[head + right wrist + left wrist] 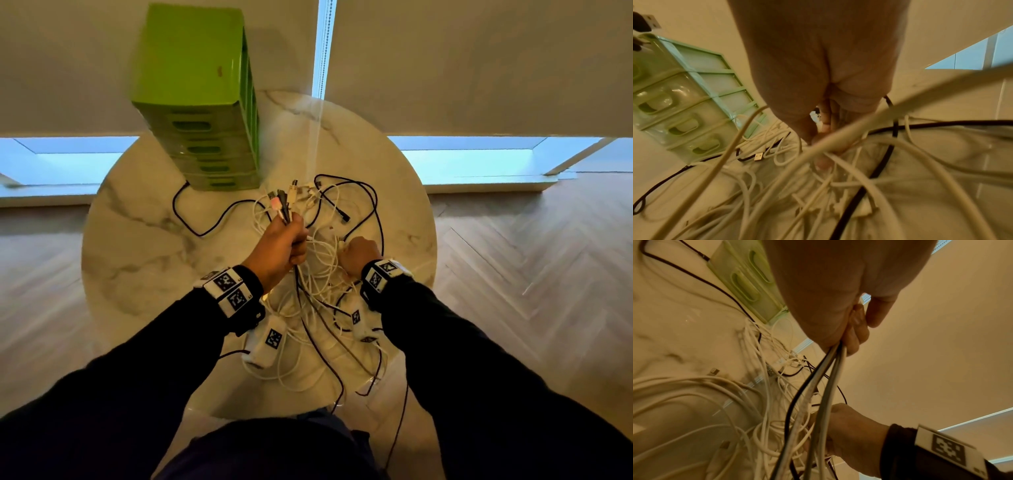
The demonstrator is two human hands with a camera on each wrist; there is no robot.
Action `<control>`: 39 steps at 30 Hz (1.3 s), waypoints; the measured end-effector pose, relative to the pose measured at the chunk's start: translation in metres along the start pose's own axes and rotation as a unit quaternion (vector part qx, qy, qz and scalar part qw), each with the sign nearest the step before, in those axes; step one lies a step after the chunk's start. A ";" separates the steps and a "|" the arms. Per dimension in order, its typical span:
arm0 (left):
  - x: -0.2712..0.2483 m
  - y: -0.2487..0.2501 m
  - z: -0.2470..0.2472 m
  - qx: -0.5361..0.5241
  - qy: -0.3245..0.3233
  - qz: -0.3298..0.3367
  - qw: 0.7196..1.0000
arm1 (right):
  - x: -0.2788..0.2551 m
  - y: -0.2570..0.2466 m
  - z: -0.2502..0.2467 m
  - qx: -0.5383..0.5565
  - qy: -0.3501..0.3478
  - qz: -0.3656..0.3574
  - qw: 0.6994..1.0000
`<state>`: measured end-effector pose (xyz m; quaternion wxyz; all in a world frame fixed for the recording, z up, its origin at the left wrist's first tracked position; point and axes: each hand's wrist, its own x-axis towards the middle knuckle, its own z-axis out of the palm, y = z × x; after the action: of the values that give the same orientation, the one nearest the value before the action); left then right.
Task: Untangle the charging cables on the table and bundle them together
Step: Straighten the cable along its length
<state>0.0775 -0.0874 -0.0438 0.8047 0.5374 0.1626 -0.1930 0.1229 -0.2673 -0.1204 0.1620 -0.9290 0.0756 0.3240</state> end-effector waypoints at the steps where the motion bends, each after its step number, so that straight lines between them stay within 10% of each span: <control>1: 0.001 -0.001 -0.001 0.004 0.000 -0.002 1.000 | 0.001 0.000 0.000 -0.002 -0.011 0.002 1.000; 8: 0.005 -0.010 -0.007 -0.023 0.002 -0.015 1.000 | -0.002 0.007 -0.046 0.131 0.088 -0.024 0.987; 15: -0.001 -0.009 0.004 -0.056 0.030 -0.001 0.998 | -0.036 -0.037 -0.110 0.342 0.248 -0.208 0.882; 21: -0.011 0.002 0.010 -0.101 0.065 0.052 0.991 | -0.081 -0.054 -0.062 0.160 0.127 -0.359 0.911; 39: -0.022 0.036 -0.036 -0.094 0.150 0.114 0.978 | -0.105 -0.066 -0.040 0.095 0.103 -0.362 0.922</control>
<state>0.0739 -0.0386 -0.0176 0.8346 0.4974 0.2368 -0.0006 0.0806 -0.2157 -0.0090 0.3469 -0.9016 -0.2189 0.1373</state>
